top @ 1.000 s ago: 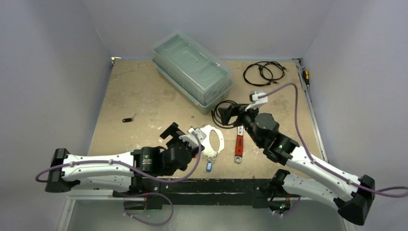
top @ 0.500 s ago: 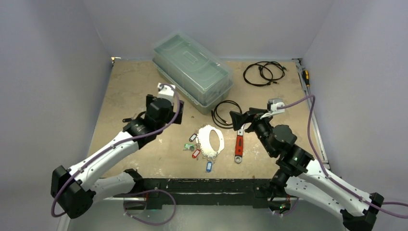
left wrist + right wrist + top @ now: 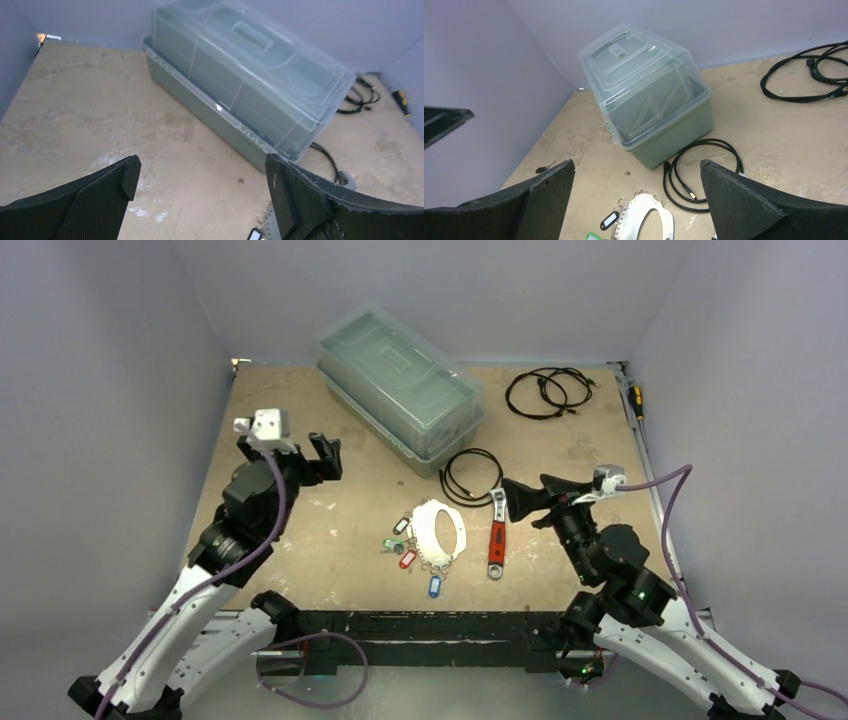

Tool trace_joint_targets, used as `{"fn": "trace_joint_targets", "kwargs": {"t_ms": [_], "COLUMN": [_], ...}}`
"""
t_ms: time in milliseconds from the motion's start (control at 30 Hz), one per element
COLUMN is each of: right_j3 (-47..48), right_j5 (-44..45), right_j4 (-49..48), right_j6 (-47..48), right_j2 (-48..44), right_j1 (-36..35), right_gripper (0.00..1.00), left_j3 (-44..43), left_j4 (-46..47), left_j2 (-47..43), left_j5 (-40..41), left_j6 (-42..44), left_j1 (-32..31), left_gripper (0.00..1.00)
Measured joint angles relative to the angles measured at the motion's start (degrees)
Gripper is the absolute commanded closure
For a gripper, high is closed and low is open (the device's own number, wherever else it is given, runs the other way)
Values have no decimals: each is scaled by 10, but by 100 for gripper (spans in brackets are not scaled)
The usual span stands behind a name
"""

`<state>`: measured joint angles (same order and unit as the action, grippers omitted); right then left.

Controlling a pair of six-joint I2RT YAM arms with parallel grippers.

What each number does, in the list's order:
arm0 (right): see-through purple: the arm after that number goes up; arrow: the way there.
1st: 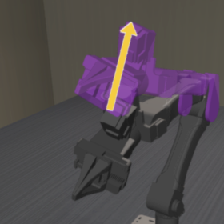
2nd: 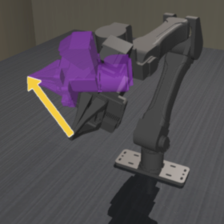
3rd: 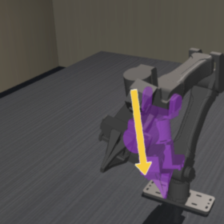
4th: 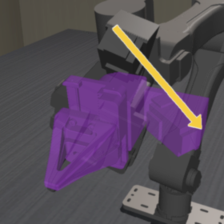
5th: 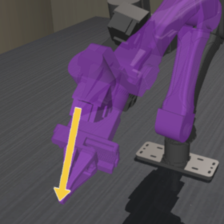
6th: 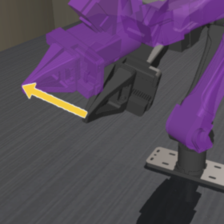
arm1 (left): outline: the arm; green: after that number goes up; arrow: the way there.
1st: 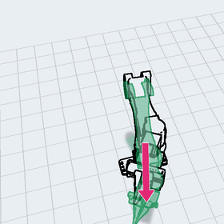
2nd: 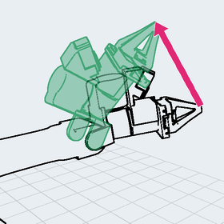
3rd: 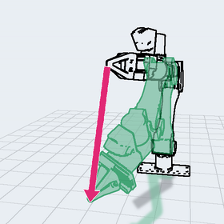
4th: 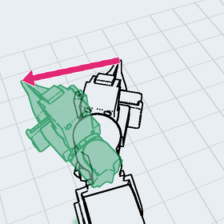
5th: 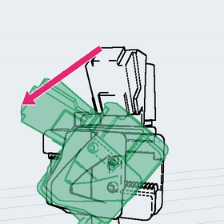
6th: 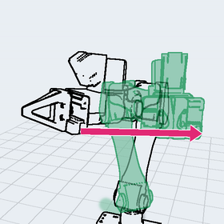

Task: Put the keys on the keyring

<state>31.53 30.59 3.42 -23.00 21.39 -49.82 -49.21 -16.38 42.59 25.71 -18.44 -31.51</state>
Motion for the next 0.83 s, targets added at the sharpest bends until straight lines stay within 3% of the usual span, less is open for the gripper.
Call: {"fn": "trace_joint_targets", "kwargs": {"t_ms": [100,333,467,833], "right_j3": [-9,-24,-27,-28], "right_j5": [2,14,14,20], "right_j4": [5,7,9,10], "right_j6": [-6,-16,-18,-35], "right_j2": [-10,-22,-22,2], "right_j1": [0,0,0,0], "right_gripper": [1,1,1,1], "left_j3": [0,0,-1,-5], "left_j4": [10,1,-10,-31], "left_j2": [-40,-19,-3,23], "left_j5": [-6,-22,-35,-58], "left_j6": [2,11,14,17], "left_j1": [0,0,0,0], "left_gripper": [1,3,11,6]}}
